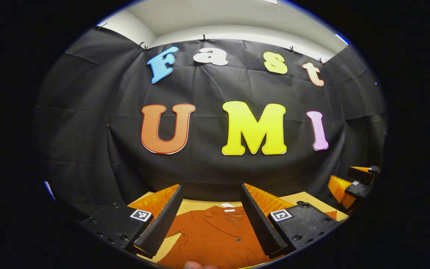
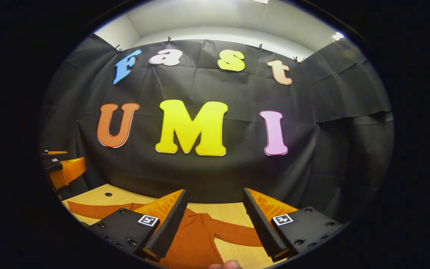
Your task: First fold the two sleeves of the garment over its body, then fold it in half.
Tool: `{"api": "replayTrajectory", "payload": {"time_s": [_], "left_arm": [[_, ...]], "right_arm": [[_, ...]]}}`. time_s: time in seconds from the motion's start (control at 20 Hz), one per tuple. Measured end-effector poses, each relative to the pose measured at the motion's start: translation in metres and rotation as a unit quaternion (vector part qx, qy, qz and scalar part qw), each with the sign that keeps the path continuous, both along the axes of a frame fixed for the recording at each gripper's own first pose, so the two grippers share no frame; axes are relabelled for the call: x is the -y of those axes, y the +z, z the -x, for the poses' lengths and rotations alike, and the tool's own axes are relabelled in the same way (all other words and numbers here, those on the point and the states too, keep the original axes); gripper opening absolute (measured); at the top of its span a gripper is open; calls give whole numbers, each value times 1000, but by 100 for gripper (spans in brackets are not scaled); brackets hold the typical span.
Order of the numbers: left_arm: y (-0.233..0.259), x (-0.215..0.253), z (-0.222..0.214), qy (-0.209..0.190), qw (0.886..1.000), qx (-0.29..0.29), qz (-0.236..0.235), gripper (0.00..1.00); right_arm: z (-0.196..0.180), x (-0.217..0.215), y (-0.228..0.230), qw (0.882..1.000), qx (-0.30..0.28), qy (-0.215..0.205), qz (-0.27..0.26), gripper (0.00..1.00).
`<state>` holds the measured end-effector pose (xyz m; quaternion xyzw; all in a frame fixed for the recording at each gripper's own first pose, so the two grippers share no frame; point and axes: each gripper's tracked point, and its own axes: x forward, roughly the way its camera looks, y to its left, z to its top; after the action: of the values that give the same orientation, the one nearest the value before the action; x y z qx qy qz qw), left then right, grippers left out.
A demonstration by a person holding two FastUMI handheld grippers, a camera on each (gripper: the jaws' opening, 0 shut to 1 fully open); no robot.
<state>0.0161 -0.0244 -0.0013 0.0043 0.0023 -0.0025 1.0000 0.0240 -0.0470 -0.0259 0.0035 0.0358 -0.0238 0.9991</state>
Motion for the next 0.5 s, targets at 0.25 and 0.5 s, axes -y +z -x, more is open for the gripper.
{"api": "replayTrajectory", "payload": {"time_s": [0.25,0.5], "left_arm": [[-20,14,-3,-21,999,-28,-8,99],[-40,21,-1,-32,998,-56,-25,99]], "right_arm": [[-5,41,-29,999,-33,-29,-3,94],[-5,115,-82,993,-93,-71,-7,94]]}}
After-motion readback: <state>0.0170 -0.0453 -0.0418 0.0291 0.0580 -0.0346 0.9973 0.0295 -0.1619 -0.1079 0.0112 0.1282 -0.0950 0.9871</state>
